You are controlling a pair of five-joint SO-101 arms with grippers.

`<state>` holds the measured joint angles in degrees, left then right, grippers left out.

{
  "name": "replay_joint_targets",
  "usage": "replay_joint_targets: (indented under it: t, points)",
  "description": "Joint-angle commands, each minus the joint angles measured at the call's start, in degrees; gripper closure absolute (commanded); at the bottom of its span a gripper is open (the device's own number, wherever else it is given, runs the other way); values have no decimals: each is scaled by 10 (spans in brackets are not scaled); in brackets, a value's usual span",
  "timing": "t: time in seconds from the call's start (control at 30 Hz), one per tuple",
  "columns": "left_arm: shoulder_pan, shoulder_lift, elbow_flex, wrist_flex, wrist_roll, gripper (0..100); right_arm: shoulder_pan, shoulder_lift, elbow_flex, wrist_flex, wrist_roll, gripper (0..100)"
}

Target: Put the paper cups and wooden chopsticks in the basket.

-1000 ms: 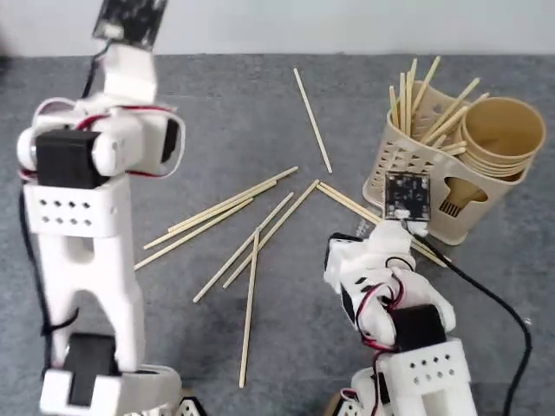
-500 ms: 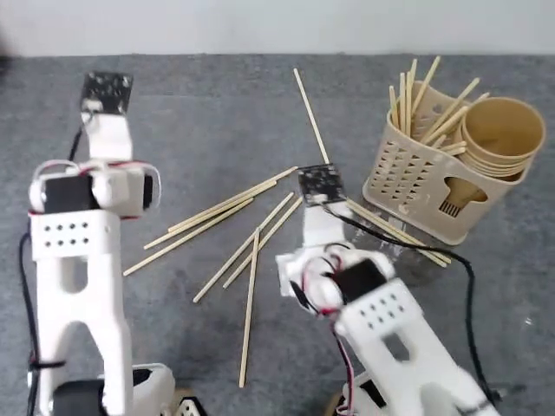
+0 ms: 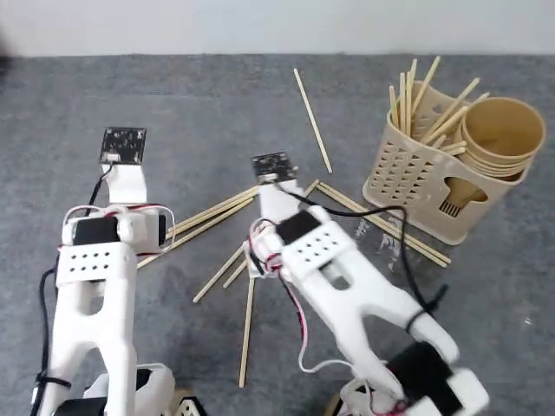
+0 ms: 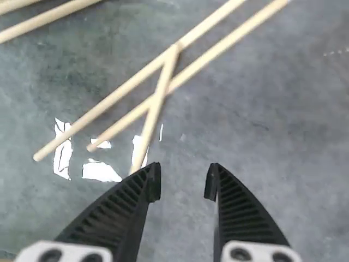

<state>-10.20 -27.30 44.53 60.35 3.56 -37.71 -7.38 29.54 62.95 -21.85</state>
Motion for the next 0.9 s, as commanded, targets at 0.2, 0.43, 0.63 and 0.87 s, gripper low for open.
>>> replay_joint_targets:
  t: [0.2,0.43,0.63,0.87]
  points:
    - [-71,-24,71,-149,36,982,-7,156,-156,-7,-10,858]
    - [-70,-25,80,-159,36,982,-7,246,-221,-2,-10,858]
    - [-73,-25,80,-159,36,982,-7,262,-223,-7,-10,859]
    - [-73,-25,81,-159,36,982,-4,257,-223,0,-8,998]
